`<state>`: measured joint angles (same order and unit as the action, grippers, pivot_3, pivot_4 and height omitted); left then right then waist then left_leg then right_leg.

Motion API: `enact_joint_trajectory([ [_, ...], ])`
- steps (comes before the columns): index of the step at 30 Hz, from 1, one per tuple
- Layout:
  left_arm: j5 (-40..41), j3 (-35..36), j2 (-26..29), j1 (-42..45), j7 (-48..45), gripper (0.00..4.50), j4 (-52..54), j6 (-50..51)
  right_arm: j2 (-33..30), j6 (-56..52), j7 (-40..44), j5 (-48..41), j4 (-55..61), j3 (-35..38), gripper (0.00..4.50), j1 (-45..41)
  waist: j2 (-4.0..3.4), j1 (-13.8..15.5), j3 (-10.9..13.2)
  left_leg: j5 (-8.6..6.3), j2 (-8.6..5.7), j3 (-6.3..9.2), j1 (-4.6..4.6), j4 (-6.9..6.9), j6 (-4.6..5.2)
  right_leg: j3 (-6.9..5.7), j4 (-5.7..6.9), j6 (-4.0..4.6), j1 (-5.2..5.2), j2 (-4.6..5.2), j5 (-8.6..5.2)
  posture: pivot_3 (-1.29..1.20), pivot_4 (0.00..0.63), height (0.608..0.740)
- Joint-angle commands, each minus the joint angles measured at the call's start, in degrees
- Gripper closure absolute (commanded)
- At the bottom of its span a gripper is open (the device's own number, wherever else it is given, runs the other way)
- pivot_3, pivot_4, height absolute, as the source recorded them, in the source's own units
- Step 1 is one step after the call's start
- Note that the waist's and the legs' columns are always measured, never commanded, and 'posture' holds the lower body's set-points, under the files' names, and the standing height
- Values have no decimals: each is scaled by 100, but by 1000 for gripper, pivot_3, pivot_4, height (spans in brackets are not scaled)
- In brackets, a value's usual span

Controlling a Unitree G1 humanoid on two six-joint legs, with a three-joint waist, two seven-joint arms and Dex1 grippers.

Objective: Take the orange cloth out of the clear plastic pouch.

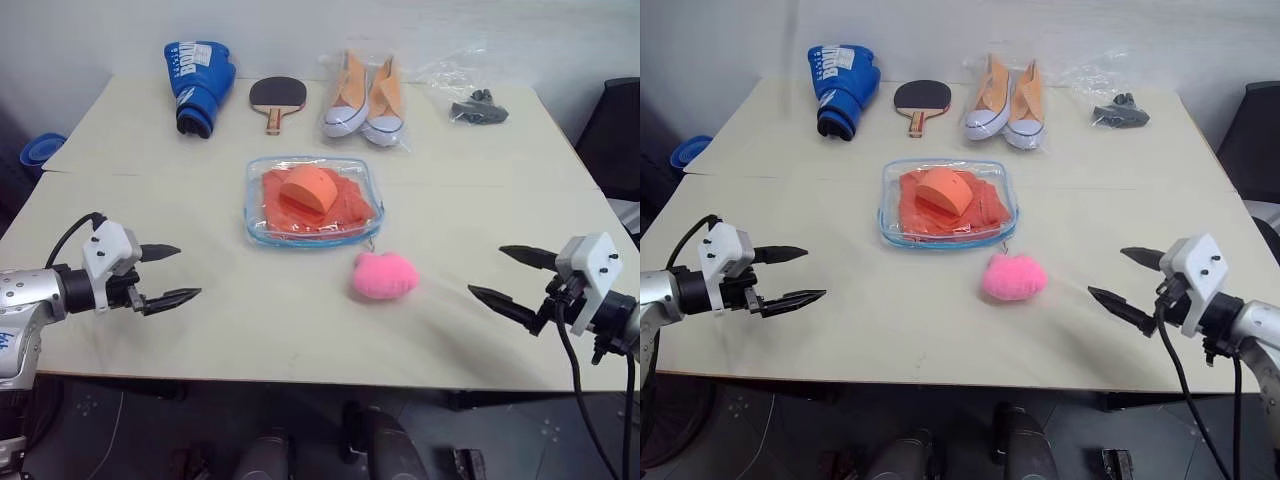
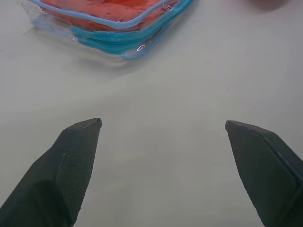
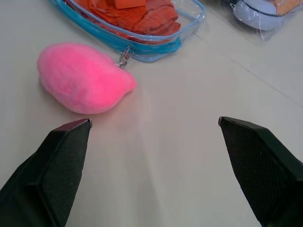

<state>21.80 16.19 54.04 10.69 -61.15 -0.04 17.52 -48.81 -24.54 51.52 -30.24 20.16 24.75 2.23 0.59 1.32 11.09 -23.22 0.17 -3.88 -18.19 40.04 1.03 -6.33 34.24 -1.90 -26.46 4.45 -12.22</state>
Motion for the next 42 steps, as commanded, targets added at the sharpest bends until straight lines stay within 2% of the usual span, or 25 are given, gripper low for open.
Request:
enact_joint_trajectory([
  [1,28,59,28,-23,-38,55,123,-93,16,156,-18,33,54,20,0,-56,0,0,0,0,0,0,0,0,0,0,1,0,0,0,0,0,150,740],
  [13,134,96,-43,-34,70,55,184,80,18,238,-42,144,-33,-101,0,-197,0,0,0,0,0,0,0,0,0,0,20,0,0,0,0,0,150,740],
  [24,311,11,-215,309,111,55,126,381,65,53,-190,108,-15,-254,0,-425,0,0,0,1,-1,0,0,1,-2,0,22,0,0,0,0,0,150,740],
  [31,714,68,-378,486,175,55,486,790,60,-79,-202,97,-41,-595,0,-802,0,-11,0,2,-1,0,-1,1,-4,0,23,0,0,-1,0,0,150,740],
  [33,822,80,-457,675,350,55,543,963,145,-217,-307,102,-101,-909,0,-1289,0,-29,0,3,-1,-2,1,3,-6,1,25,0,0,-1,0,0,150,740],
  [37,1108,169,-628,1122,736,55,667,1423,775,-554,-483,299,-503,-2020,0,-3011,0,-121,0,10,-3,-5,7,11,-14,9,25,4,0,0,2,0,150,740],
  [40,982,57,-558,1153,653,55,731,1322,1526,-594,-430,795,-1463,-3016,0,-4367,0,-234,0,15,2,-6,9,6,-26,7,54,12,-8,-7,-1,0,150,740],
  [42,861,5,-531,1137,641,55,679,1208,1969,-389,-372,1105,-2248,-3386,0,-4986,0,-273,0,18,3,1,1,1,-31,-2,55,18,-18,-6,-5,0,150,740],
])
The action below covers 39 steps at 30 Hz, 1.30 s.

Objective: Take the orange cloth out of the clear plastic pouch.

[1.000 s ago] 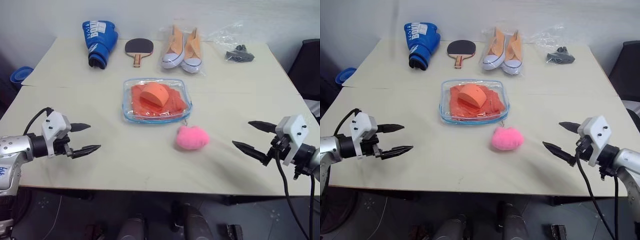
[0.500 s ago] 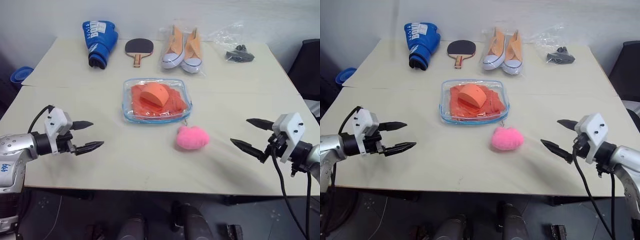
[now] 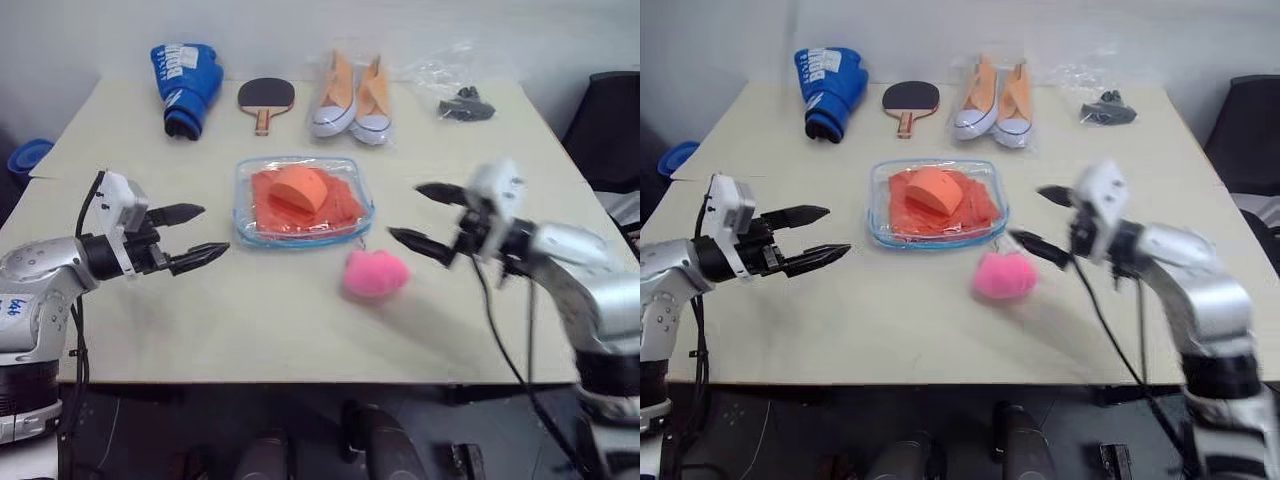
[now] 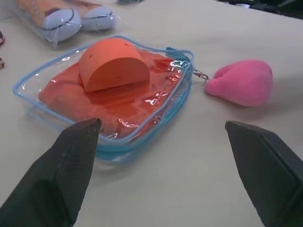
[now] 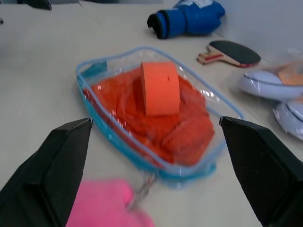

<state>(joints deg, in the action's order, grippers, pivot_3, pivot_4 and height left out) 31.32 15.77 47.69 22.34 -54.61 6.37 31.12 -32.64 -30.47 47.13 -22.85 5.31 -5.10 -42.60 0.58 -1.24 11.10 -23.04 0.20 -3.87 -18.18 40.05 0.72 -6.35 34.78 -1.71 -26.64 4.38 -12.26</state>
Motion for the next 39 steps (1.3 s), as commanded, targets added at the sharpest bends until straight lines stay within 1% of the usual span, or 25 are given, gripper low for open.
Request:
enact_joint_trajectory([
  [1,-186,27,127,-48,-8,55,-24,-254,648,396,52,557,-1348,-576,0,-865,1,-31,0,0,4,3,-1,-1,-1,-7,-1,3,-1,-1,-2,0,150,740],
  [3,-332,18,163,-91,20,55,-122,-418,1190,839,-46,926,-2613,-784,0,-1522,0,-48,0,0,2,3,-13,4,-1,-12,-3,4,-6,1,-2,0,150,740],
  [7,-348,107,132,-257,119,55,59,-446,1864,1536,-347,1254,-4642,-608,0,-2384,-1,-47,1,0,3,13,-18,4,-1,-20,-5,4,-6,4,-3,0,150,740],
  [10,-326,151,99,-429,217,55,272,-429,2155,1868,-494,1307,-5621,-388,0,-2792,-1,-51,1,0,2,24,-27,5,-1,-28,-13,4,-6,12,-2,0,150,740],
  [12,-322,176,86,-550,290,55,401,-424,2287,2063,-523,1343,-6072,-278,0,-2977,-2,-62,1,0,1,23,-28,6,-1,-27,-16,3,-6,13,-2,0,150,740],
  [17,-303,230,64,-665,455,55,532,-409,2456,2297,-426,1437,-6671,-82,0,-3196,-4,-86,3,2,6,24,-25,5,-5,-27,-9,4,-6,11,-2,0,150,740],
  [23,-307,161,60,-573,529,55,532,-443,2623,2369,-610,1556,-7184,144,0,-3391,-7,-105,4,3,6,24,-22,5,-7,-25,-4,5,-6,11,-3,0,150,740],
  [26,-333,108,48,-469,551,55,474,-480,2700,2403,-831,1701,-7386,162,0,-3443,-8,-126,5,3,8,24,-23,4,-7,-26,-4,5,-7,11,-3,0,150,740],
  [30,-377,50,19,-365,551,55,403,-532,2764,2413,-931,1833,-7555,226,0,-3473,-8,-132,5,3,7,25,-23,4,-7,-25,-5,6,-7,12,-3,0,150,740],
  [31,-387,37,15,-350,550,0,391,-547,2772,2431,-931,1848,-7573,249,403,-3479,-9,-140,5,3,7,25,-23,4,-7,-25,-5,6,-7,12,-3,0,150,740],
  [32,-396,24,9,-333,551,0,378,-560,2777,2442,-930,1865,-7590,265,639,-3489,-9,-146,6,3,7,26,-24,4,-7,-26,-6,6,-7,12,-3,0,150,740],
  [36,-421,-23,-26,-271,544,0,328,-596,2787,2457,-891,1941,-7629,305,2029,-3511,-9,-179,6,4,8,26,-24,3,-7,-26,-5,6,-7,11,-3,0,150,740],
  [38,-432,-62,-49,-239,531,0,302,-619,2778,2488,-853,2000,-7613,295,2462,-3498,-10,-190,6,4,8,26,-23,3,-8,-26,-5,6,-7,11,-3,0,150,740],
  [39,-431,-81,-64,-226,519,0,293,-624,2770,2485,-796,1985,-7588,320,2462,-3489,-10,-192,6,4,8,26,-23,2,-8,-26,-5,6,-7,11,-3,0,150,740],
])
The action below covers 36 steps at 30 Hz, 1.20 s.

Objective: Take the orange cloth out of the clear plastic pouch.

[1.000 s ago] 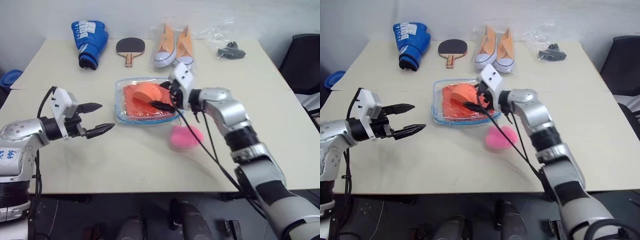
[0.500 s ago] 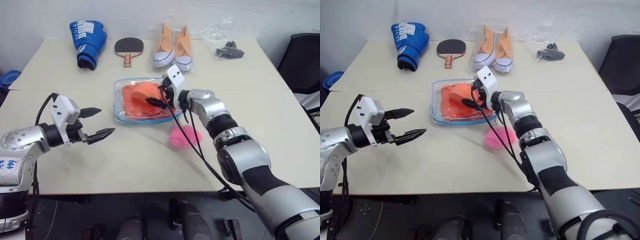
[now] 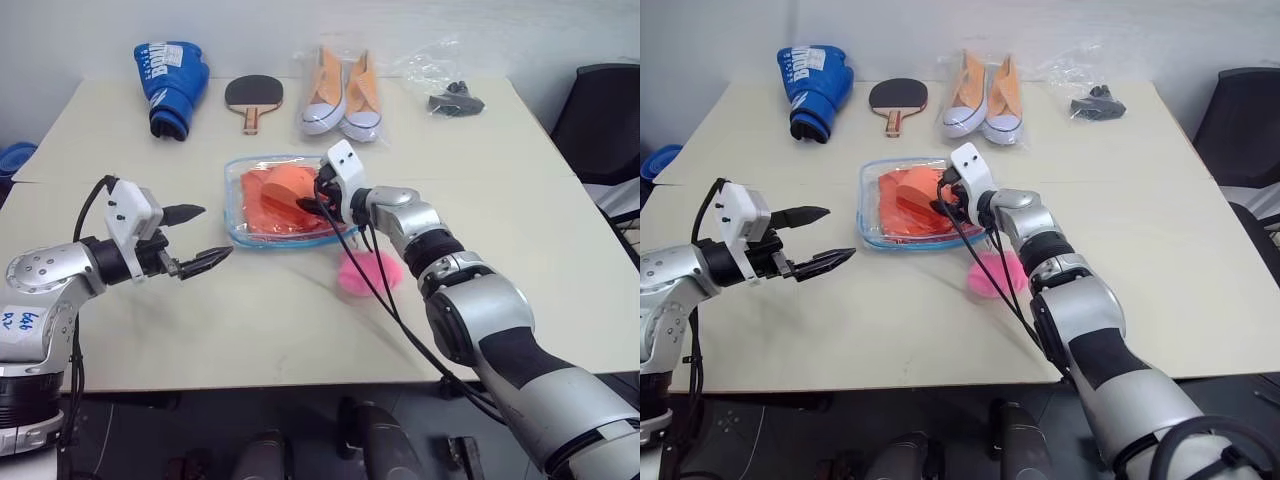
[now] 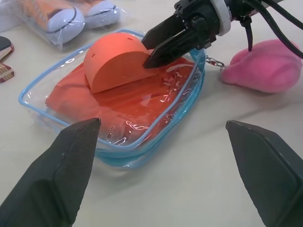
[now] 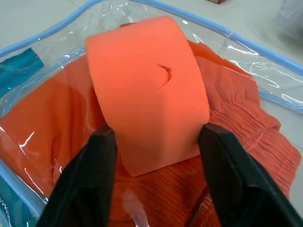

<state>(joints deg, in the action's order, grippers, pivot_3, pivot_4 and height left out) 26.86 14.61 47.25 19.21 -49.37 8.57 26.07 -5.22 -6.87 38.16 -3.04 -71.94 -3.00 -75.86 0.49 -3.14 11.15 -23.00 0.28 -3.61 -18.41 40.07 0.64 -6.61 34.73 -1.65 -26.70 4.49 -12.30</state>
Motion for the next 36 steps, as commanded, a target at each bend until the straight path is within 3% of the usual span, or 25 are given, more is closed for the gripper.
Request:
enact_joint_trajectory([
  [1,14,15,-34,101,-15,0,68,-123,14,129,143,-5,161,132,2462,-155,0,-3,0,0,0,0,0,0,0,0,0,0,0,0,0,0,150,740],
  [6,191,-128,-230,297,-31,0,158,44,-378,83,406,18,815,165,2462,-9,-3,18,2,0,-1,1,-2,1,0,0,-1,0,0,1,0,0,150,740],
  [10,341,-428,-426,469,-126,0,420,237,-979,-861,660,-254,2874,317,2462,729,-4,95,2,0,-2,7,-7,0,0,-4,-10,-1,0,2,1,0,150,740],
  [14,424,-1211,-883,837,-350,0,725,378,-2109,-2945,280,-721,6666,1172,2462,2790,-8,339,2,-1,-3,39,-24,2,-1,-12,-22,-3,2,2,1,0,150,740],
  [18,396,-1690,-1134,1106,-664,0,779,368,-2641,-4181,-236,-989,8504,2245,2462,4456,-26,400,10,0,-11,52,-60,24,1,-8,-41,-20,-5,-5,10,0,150,740],
  [20,359,-1920,-1274,1323,-849,0,679,300,-2791,-4518,-480,-949,9041,3029,2462,5516,-27,432,10,4,-10,50,-56,24,-1,-5,-34,-21,1,-11,11,0,150,740],
  [24,302,-2126,-1420,1642,-1152,0,410,180,-2698,-4734,-678,-1114,9646,3850,2462,6802,-29,424,11,10,-16,10,-24,9,-1,41,-32,-20,27,-18,11,0,150,740],
  [30,62,-2353,-1572,1945,-1504,0,-114,-140,-2351,-4557,-1149,-1197,9374,4214,2462,7487,-29,291,11,12,-10,-17,17,-9,-1,78,-22,-19,40,-33,9,0,150,740],
  [36,-182,-2381,-1615,1974,-1635,0,-459,-479,-2587,-4529,-1087,-1533,9457,4327,622,7514,-30,318,11,13,-10,-15,13,-8,-2,79,-21,-17,35,-37,7,0,150,740],
])
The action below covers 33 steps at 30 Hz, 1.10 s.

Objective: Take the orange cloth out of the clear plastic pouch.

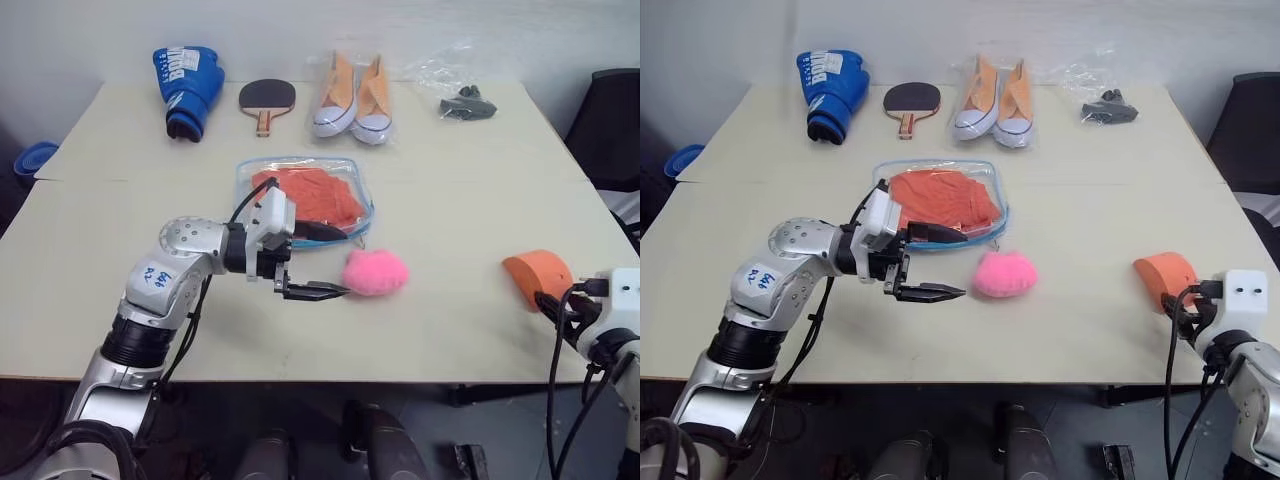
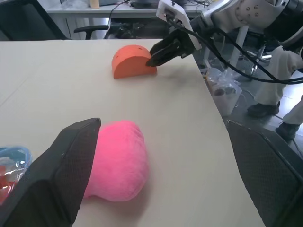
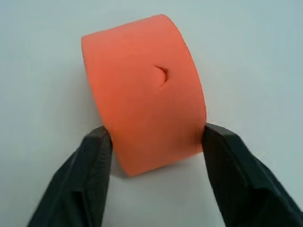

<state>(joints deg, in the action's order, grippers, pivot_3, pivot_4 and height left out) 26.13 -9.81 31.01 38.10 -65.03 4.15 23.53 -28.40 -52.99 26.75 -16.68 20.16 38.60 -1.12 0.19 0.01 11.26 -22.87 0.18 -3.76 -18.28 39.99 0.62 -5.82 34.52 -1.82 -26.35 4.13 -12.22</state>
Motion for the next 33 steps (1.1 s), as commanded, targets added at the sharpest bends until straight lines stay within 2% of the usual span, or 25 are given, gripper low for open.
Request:
enact_joint_trajectory([
  [1,-136,67,13,83,-80,0,-56,-266,-396,74,124,-226,303,186,320,67,0,5,0,0,-1,0,-1,0,1,0,0,0,0,1,0,0,150,740],
  [2,-155,81,17,77,-81,0,-80,-291,-551,69,195,-278,339,235,30,83,0,8,0,-1,-1,1,-3,0,1,-1,0,0,-2,1,0,0,150,740],
  [6,-223,136,52,57,-96,0,-151,-386,-1343,13,507,-466,349,396,30,71,0,21,0,-4,-3,2,-4,0,9,-2,-8,-1,0,2,0,0,150,740],
  [9,-493,212,233,156,-114,0,-520,-736,-2159,-14,1606,-1161,811,419,30,219,-1,39,1,-5,-2,4,-5,-1,12,-3,-10,-1,-1,0,0,0,150,740],
  [14,-1723,121,777,651,91,0,-2171,-2389,-2918,-139,2900,-2613,1944,207,30,271,8,13,5,-9,13,6,-3,-2,16,-3,-21,-1,4,-19,0,0,150,740],
  [16,-2234,15,975,897,239,0,-2904,-3182,-3026,-149,3060,-3078,2266,21,30,175,13,12,8,-9,15,6,-3,-3,16,-4,-22,-1,0,-20,0,0,150,740],
  [22,-3215,-208,991,1624,880,0,-4382,-4516,-2945,149,2727,-3384,2421,-594,30,-242,23,163,8,-23,9,10,-12,7,33,-26,-37,-20,-10,-6,15,0,150,740],
  [30,-3539,-233,687,1848,1206,0,-5042,-5007,-2951,370,2412,-3315,2357,-1010,30,-309,25,199,8,-29,-24,11,-59,27,74,-49,-77,-67,-20,23,42,0,150,740],
  [31,-3545,-230,667,1856,1185,399,-5088,-5041,-2950,399,2400,-3302,2350,-1032,0,-290,25,199,8,-29,-27,10,-65,32,77,-53,-78,-72,-22,23,45,0,150,740],
  [33,-3436,-158,604,1854,1077,878,-5131,-5007,-2959,444,2365,-3316,2343,-1068,0,-265,26,198,8,-26,-32,6,-64,35,82,-55,-76,-79,-21,27,49,0,150,740],
])
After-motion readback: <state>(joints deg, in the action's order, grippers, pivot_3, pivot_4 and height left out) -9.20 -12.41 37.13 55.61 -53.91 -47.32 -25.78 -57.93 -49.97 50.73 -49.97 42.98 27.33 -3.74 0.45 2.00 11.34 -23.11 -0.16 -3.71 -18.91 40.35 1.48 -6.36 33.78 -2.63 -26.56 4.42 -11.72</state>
